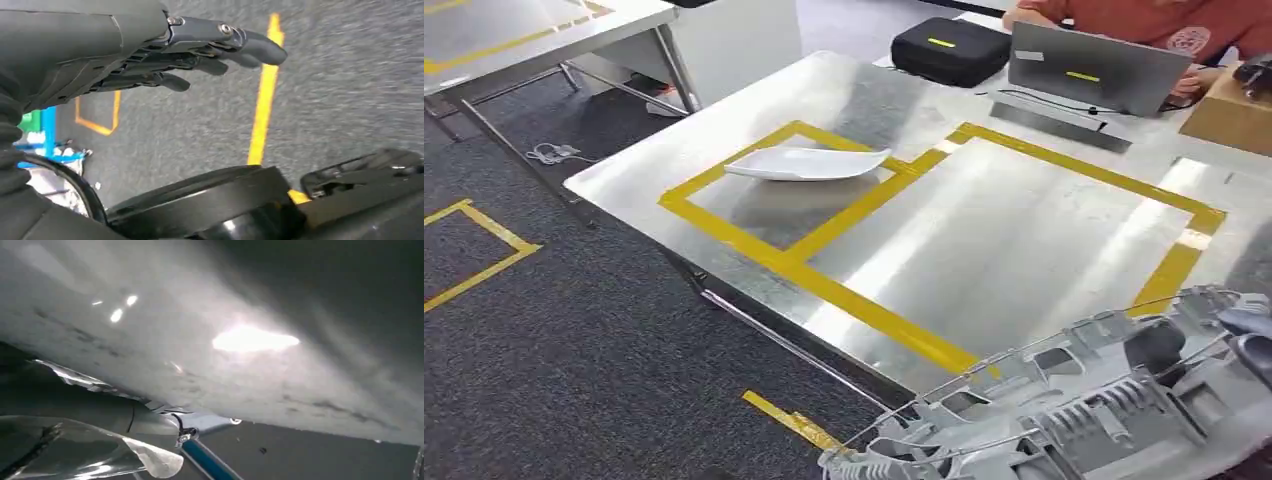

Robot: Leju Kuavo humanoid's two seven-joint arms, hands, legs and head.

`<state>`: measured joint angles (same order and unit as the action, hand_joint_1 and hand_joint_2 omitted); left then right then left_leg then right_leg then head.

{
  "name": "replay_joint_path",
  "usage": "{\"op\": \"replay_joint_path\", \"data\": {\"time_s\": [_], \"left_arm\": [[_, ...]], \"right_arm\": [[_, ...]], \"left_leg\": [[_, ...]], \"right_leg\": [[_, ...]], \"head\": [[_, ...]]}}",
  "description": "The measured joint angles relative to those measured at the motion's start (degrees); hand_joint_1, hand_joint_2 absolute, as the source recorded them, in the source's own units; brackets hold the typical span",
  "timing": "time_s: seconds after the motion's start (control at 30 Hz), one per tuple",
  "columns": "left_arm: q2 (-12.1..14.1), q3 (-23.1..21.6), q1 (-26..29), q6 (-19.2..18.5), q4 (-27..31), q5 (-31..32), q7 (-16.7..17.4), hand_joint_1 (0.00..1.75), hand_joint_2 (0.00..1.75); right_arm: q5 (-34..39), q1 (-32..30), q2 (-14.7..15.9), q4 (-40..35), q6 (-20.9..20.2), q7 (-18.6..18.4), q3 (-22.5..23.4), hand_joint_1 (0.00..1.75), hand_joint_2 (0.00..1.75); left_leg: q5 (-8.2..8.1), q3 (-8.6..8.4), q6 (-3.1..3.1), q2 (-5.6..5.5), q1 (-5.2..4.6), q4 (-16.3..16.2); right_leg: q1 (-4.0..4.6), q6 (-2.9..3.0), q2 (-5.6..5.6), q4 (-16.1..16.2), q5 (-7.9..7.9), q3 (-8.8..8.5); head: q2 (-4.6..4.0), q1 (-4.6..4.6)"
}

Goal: Take the parts from the cabinet and place them on the table.

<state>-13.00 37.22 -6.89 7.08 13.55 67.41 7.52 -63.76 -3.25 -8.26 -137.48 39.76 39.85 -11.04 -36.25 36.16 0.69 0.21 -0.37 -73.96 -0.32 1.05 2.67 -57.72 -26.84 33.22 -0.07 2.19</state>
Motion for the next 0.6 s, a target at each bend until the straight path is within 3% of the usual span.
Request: {"op": "replay_joint_path", "data": {"time_s": [0.07, 0.1, 0.13, 0.2, 0.27, 0.3, 0.33, 0.37, 0.43, 0.47, 0.5, 0.53, 0.57, 0.6], "left_arm": [[0.00, -0.02, 0.19, -0.37, -0.02, 0.13, 0.11, 0.00, 1.75], [0.04, -0.04, 0.43, -0.90, -0.02, 0.20, 0.18, 0.00, 1.75], [0.22, -0.04, 0.64, -1.38, -0.02, 0.15, 0.20, 0.00, 1.75], [0.26, -0.04, 0.53, -1.88, -0.02, 0.04, 0.20, 0.00, 1.75], [0.31, -0.09, 0.45, -2.14, -0.02, 0.00, 0.20, 0.00, 1.75], [0.17, -0.15, 0.43, -2.27, -0.02, 0.02, 0.20, 0.00, 1.75], [0.26, -0.20, 0.45, -2.31, -0.02, 0.02, 0.20, 0.00, 1.75], [0.33, -0.28, 0.57, -2.56, -0.02, 0.07, 0.20, 0.00, 1.75], [0.55, -0.31, 0.68, -2.75, -0.02, 0.04, 0.20, 0.00, 1.75], [0.66, -0.33, 0.66, -2.77, -0.02, 0.04, 0.20, 0.00, 1.75], [0.70, -0.37, 0.65, -2.80, -0.02, 0.07, 0.20, 0.00, 1.75], [0.72, -0.39, 0.63, -2.80, -0.02, 0.07, 0.20, 0.00, 1.75], [0.72, -0.42, 0.59, -2.82, -0.02, 0.07, 0.20, 0.00, 1.75], [0.72, -0.44, 0.55, -2.84, -0.02, 0.07, 0.28, 0.00, 1.75]], "right_arm": [[-0.11, 0.01, 0.00, 0.00, 0.00, 0.00, 0.00, 1.75, 1.75], [-0.20, 0.00, 0.00, 0.00, 0.00, 0.00, 0.00, 1.75, 1.75], [-0.46, -0.04, 0.00, 0.00, 0.00, 0.02, 0.00, 1.75, 1.75], [-0.94, -0.30, 0.00, -0.02, -0.02, 0.02, -0.07, 1.75, 1.75], [-1.22, -0.64, 0.00, -0.07, -0.02, 0.02, -0.07, 1.75, 1.75], [-1.33, -0.84, 0.00, -0.13, -0.02, 0.02, -0.07, 1.75, 1.75], [-1.48, -0.64, 0.00, -0.15, -0.02, 0.00, -0.07, 1.75, 1.75], [-1.53, -0.61, 0.00, -0.15, -0.02, 0.00, -0.07, 1.75, 1.75], [-1.60, -0.80, 0.00, -0.15, -0.02, 0.00, -0.07, 1.75, 1.75], [-1.62, -0.82, 0.00, -0.13, -0.02, 0.00, -0.07, 1.75, 1.75], [-1.64, -0.82, 0.00, -0.13, -0.02, -0.02, -0.07, 1.75, 1.75], [-1.64, -0.83, 0.00, -0.13, -0.02, -0.02, -0.07, 1.75, 1.75], [-1.64, -0.83, 0.00, -0.15, -0.02, -0.02, -0.07, 1.75, 1.75], [-1.64, -0.81, 0.00, -0.15, -0.02, -0.02, -0.07, 1.75, 1.75]], "left_leg": [[6.02, -3.61, -0.48, -0.88, 0.05, 9.08], [8.45, -5.39, -0.70, -2.97, 0.18, 14.05], [7.68, -5.75, -0.88, -5.56, 0.38, 15.00], [7.10, -6.03, -1.16, -4.77, 0.31, 16.48], [7.58, -6.09, -1.73, -3.70, 0.37, 17.12], [7.97, -6.42, -2.04, -2.50, 0.69, 17.77], [8.07, -6.58, -2.41, -1.93, 0.69, 18.09], [8.09, -6.52, -2.49, -1.13, 0.61, 18.08], [8.01, -6.42, -2.58, 0.81, 0.47, 18.03], [7.95, -6.43, -2.57, 1.62, 0.46, 18.00], [7.86, -6.53, -2.52, 2.46, 0.46, 18.00], [7.75, -6.66, -2.44, 3.12, 0.47, 17.99], [7.59, -6.82, -2.22, 3.78, 0.51, 17.90], [7.35, -7.02, -1.97, 4.28, 0.51, 17.76]], "right_leg": [[-0.01, -0.05, 1.84, -0.16, 0.02, -0.19], [-0.04, -0.10, 2.57, -0.17, 0.04, -0.16], [0.14, -0.46, 3.13, -0.35, 0.19, 0.16], [-0.24, -1.27, 4.38, -0.40, 0.72, 1.31], [-0.26, -2.10, 5.58, 0.02, 1.19, 1.62], [-0.21, -2.15, 4.07, -0.63, 0.62, 2.31], [0.08, -2.43, 0.81, -2.46, -0.86, 3.13], [0.07, -2.66, -1.00, -6.21, -2.95, 4.88], [-0.26, -2.97, -2.18, -15.72, -6.77, 9.37], [-0.37, -3.13, -2.30, -17.79, -6.98, 10.31], [-0.43, -3.26, -2.47, -16.87, -5.82, 9.78], [-0.47, -3.32, -2.78, -13.62, -3.79, 7.89], [-0.53, -3.30, -3.42, -8.10, -1.20, 4.85], [-0.51, -3.25, -5.04, -2.48, 0.83, 1.68]], "head": [[0.00, 0.00], [0.00, 0.00], [0.00, 0.07], [0.00, -0.09], [0.00, -0.07], [0.00, -0.13], [0.00, 0.45], [0.00, 0.59], [0.00, 0.52], [0.00, 0.55], [0.00, 0.52], [0.00, 0.54], [0.00, 0.55], [0.00, 0.55]]}}
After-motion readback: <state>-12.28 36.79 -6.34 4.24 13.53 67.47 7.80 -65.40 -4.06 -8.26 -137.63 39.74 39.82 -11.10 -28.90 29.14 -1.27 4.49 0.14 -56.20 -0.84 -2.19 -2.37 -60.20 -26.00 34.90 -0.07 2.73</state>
